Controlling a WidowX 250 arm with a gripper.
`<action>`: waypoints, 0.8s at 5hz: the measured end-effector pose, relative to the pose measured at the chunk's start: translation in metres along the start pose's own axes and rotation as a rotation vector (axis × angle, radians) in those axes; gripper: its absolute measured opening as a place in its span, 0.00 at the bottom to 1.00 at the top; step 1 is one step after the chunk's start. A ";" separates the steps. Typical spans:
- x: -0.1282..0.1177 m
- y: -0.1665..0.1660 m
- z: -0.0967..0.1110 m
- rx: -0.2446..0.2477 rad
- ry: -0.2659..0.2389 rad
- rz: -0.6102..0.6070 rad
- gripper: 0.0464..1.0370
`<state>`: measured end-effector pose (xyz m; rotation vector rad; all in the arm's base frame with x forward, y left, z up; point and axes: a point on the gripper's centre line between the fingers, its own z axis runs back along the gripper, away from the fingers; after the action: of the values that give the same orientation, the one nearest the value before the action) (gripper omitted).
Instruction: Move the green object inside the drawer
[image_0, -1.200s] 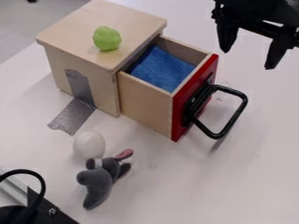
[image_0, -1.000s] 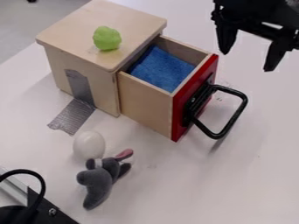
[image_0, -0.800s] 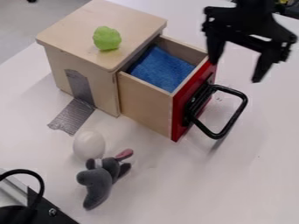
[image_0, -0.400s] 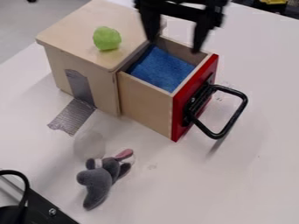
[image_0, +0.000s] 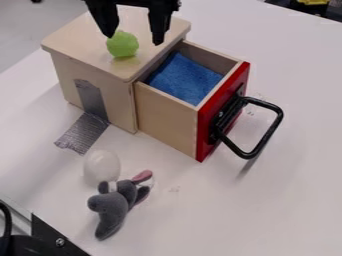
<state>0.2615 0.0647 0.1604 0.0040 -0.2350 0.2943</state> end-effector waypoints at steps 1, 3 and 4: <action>0.008 0.013 -0.013 -0.012 0.024 0.020 0.96; 0.024 0.034 -0.022 -0.011 0.040 0.063 0.96; 0.030 0.043 -0.015 -0.003 0.025 0.084 0.96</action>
<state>0.2806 0.1155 0.1519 -0.0124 -0.2113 0.3775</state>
